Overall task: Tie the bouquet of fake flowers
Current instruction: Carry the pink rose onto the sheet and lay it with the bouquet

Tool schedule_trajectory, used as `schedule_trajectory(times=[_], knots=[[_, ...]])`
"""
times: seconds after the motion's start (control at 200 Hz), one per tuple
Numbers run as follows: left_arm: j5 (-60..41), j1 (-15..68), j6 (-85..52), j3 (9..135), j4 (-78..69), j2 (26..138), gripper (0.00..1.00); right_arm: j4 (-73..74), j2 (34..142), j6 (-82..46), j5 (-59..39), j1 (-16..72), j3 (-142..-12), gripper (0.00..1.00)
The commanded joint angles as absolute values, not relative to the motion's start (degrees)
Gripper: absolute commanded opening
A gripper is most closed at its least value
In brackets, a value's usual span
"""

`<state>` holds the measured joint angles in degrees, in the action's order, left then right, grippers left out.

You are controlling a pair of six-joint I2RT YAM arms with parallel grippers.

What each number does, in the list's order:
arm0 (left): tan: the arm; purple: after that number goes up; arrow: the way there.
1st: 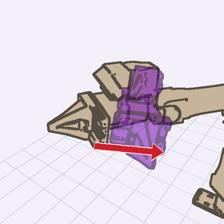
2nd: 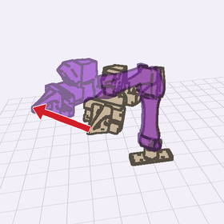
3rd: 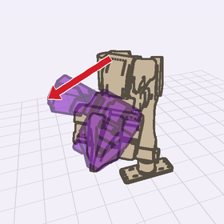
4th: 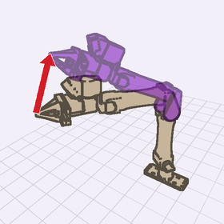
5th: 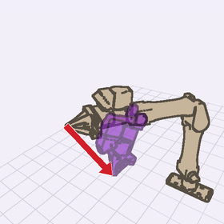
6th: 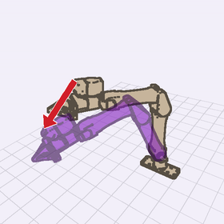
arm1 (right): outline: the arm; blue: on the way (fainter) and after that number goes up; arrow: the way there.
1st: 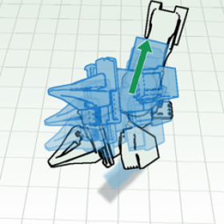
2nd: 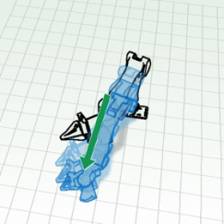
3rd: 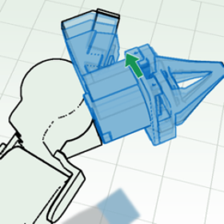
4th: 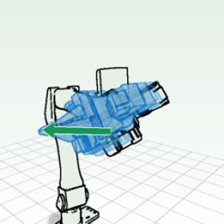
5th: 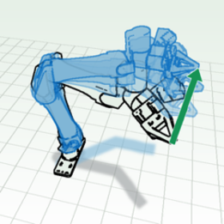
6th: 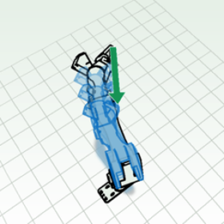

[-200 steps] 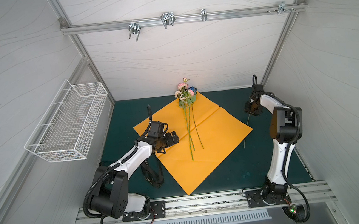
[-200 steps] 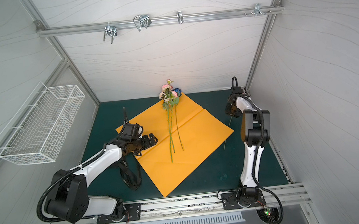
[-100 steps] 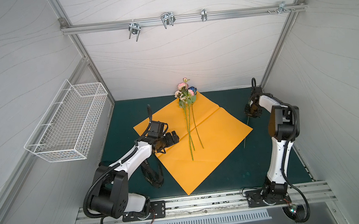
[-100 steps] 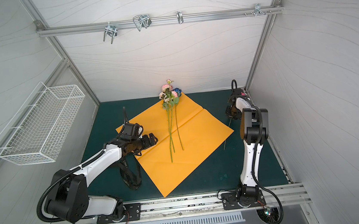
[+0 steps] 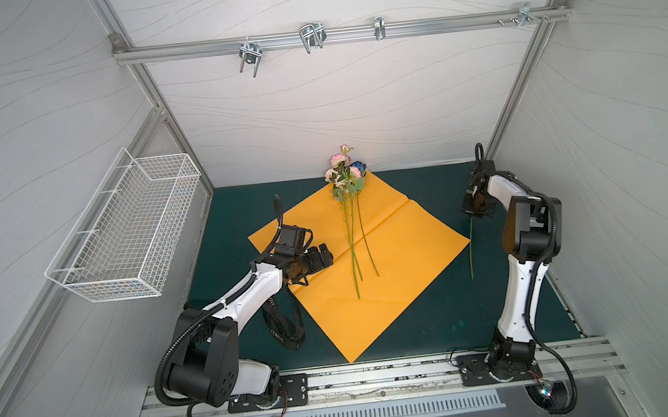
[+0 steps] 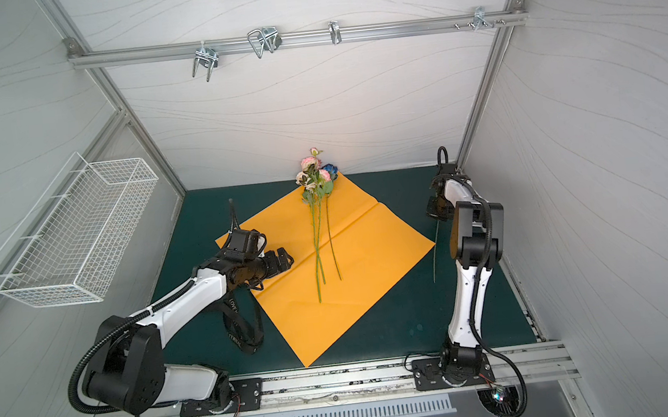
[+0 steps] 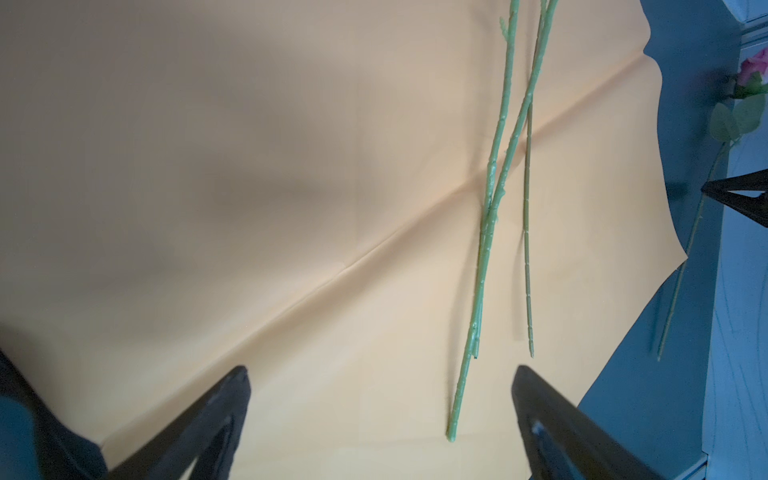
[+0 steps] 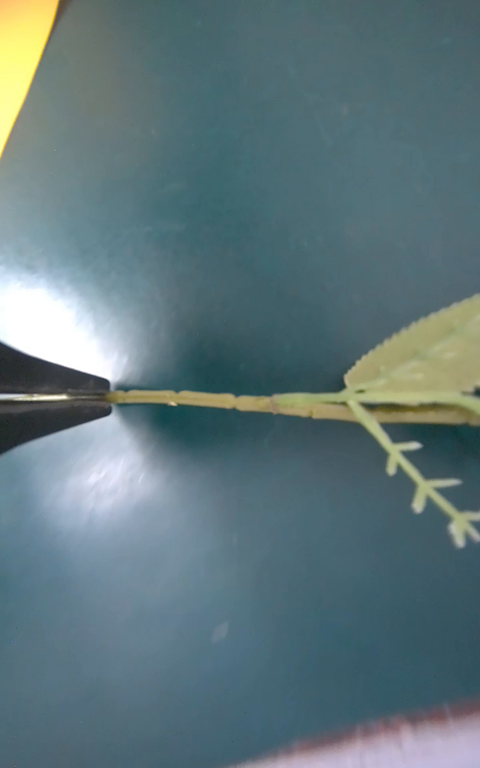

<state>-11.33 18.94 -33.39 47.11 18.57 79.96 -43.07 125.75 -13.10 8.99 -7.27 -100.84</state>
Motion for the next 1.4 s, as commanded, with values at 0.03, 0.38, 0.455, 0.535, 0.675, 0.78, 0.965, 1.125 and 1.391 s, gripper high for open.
schedule_trajectory(times=[0.03, 0.38, 0.455, 0.535, 0.675, 0.78, 0.965, 1.125, 1.391], knots=[[-10.30, 19.25, -33.93, 48.83, 18.38, 79.80, 0.99, -47.11, 114.77, -11.93, 9.66, -6.46, -102.59, 0.00], [-11.10, 19.25, -34.28, 48.60, 17.40, 80.49, 0.99, -40.72, 105.78, -23.43, -5.20, 10.86, -100.28, 0.00], [-11.19, 19.25, -34.28, 48.53, 17.28, 80.42, 0.99, -37.24, 107.92, -26.97, -8.39, 14.83, -100.32, 0.00], [-11.33, 19.25, -34.19, 48.52, 17.40, 80.33, 0.99, -33.60, 110.57, -30.38, -11.42, 18.19, -100.63, 0.00], [-11.27, 19.24, -34.02, 48.42, 17.33, 80.24, 0.99, -29.05, 116.21, -34.22, -14.04, 22.59, -102.15, 0.00], [-11.26, 19.23, -34.02, 47.96, 17.06, 80.16, 0.99, -28.07, 121.60, -35.48, -16.58, 24.07, -104.95, 0.00], [-10.99, 19.25, -33.97, 47.79, 17.14, 80.49, 0.99, -27.53, 128.46, -36.87, -19.20, 26.98, -109.08, 0.00], [-11.37, 19.25, -34.01, 48.15, 16.86, 80.68, 0.99, -26.37, 131.15, -38.92, -20.30, 28.86, -109.63, 0.00], [-11.48, 19.25, -33.93, 48.38, 17.27, 80.51, 0.99, -24.51, 132.92, -40.69, -21.42, 29.53, -107.60, 0.05]])
